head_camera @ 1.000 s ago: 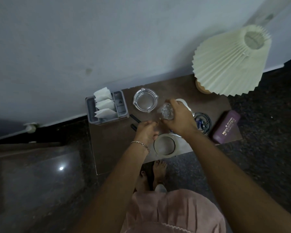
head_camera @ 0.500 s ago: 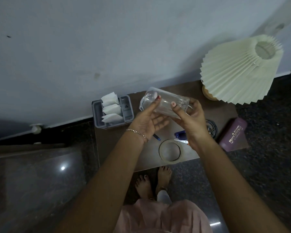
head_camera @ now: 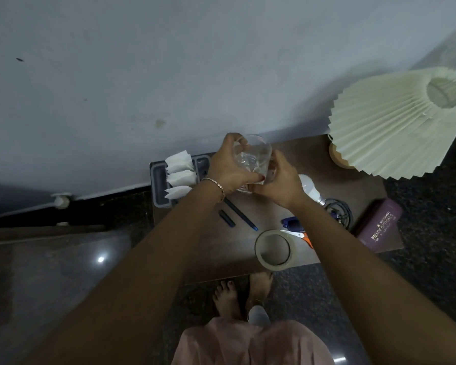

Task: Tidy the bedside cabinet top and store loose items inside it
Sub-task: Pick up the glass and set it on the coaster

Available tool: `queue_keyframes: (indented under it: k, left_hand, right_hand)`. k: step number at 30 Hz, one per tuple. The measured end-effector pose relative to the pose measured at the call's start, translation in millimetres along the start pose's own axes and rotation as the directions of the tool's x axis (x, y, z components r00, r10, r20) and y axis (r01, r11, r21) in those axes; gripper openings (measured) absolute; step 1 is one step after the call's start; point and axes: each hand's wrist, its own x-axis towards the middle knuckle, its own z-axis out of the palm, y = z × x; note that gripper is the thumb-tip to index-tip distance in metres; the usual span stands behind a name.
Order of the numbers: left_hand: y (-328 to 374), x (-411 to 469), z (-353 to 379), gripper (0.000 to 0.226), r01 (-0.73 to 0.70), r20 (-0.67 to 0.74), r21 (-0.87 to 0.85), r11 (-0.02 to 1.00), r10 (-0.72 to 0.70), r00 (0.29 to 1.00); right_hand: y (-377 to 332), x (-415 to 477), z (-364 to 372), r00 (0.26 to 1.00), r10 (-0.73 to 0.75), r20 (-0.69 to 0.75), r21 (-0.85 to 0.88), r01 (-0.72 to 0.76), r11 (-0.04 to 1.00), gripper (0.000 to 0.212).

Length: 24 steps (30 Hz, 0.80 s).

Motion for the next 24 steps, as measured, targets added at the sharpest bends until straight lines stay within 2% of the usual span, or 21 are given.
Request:
queue_keyframes:
  k: [2, 5, 18, 24]
  left_hand:
    - [-1.2, -0.3, 2.3, 0.079, -0.048, 0.02, 0.119, 0.992, 0.046, 0.999]
    - [-10.2, 2.6, 6.0, 0.076, -0.103, 0.022, 0.174, 0.979, 0.101, 0.995]
    - [-33.5, 3.9, 15.2, 0.079, -0.108, -0.029, 0.252, 0.962, 0.119, 0.993]
    - [-34.4, 5.8, 16.6, 0.082, -0.093, -0.024, 0.26, 0.961, 0.103, 0.994]
  right_hand:
    - [5.5, 1.7, 7.0, 0.999, -0.029, -0.044, -0.06, 0.027, 0.998, 0.074]
    - [12.2, 4.1, 15.4, 0.996, -0.027, -0.08, -0.113, 0.018, 0.993, 0.076]
    - [27.4, 11.3, 30.3, 0.995, -0.027, -0.093, -0.252, 0.003, 0.968, 0.059]
    - [27.3, 12.6, 30.7, 0.997, 0.006, -0.072, -0.249, -0.023, 0.968, 0.065]
